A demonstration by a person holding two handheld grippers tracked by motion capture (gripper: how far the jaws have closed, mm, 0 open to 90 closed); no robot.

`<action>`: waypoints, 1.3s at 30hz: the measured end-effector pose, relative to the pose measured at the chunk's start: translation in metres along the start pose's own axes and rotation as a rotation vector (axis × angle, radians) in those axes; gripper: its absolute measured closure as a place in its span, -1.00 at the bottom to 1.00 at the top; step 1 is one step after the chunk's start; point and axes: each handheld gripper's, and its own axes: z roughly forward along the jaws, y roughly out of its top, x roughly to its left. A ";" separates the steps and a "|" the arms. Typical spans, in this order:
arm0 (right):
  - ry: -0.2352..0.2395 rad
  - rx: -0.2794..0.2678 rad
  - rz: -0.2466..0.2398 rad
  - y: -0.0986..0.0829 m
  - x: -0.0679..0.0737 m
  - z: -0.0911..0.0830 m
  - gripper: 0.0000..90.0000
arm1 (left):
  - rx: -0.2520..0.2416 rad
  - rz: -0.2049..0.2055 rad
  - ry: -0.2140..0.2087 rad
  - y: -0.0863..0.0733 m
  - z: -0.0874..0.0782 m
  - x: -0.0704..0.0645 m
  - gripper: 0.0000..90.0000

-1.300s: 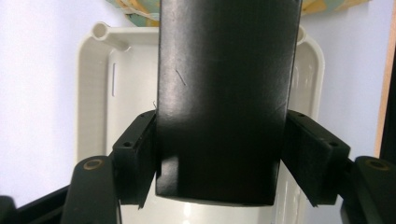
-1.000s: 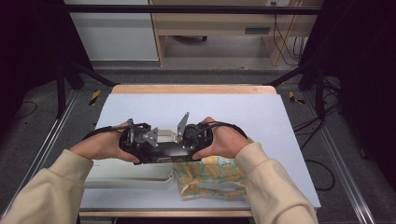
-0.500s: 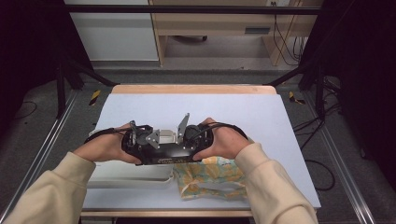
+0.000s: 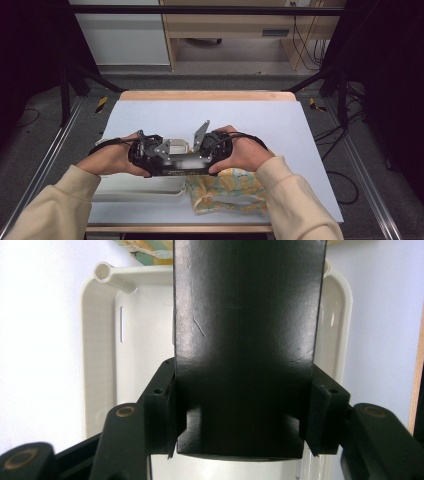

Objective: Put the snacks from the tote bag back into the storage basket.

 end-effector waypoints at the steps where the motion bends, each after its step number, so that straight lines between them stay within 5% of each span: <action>1: -0.008 -0.016 0.015 -0.002 0.001 -0.003 -0.65 | -0.004 -0.002 0.001 -0.001 0.000 0.000 -0.03; 7: -0.061 -0.112 0.092 -0.021 0.008 -0.026 -0.81 | -0.017 -0.023 0.011 -0.011 -0.005 0.001 -0.03; 13: -0.176 -0.161 0.206 -0.055 0.016 -0.044 -0.80 | -0.028 -0.042 0.021 -0.022 -0.012 0.003 -0.03; 24: -0.444 -0.237 0.514 -0.123 0.030 -0.070 -0.72 | -0.042 -0.056 0.054 -0.043 -0.023 0.002 -0.03; 29: -0.549 -0.267 0.706 -0.161 0.041 -0.074 -0.79 | -0.040 -0.058 0.068 -0.053 -0.030 0.002 -0.03; 39: -0.607 -0.337 0.943 -0.223 0.061 -0.060 -0.80 | -0.028 -0.044 0.075 -0.068 -0.034 -0.004 -0.03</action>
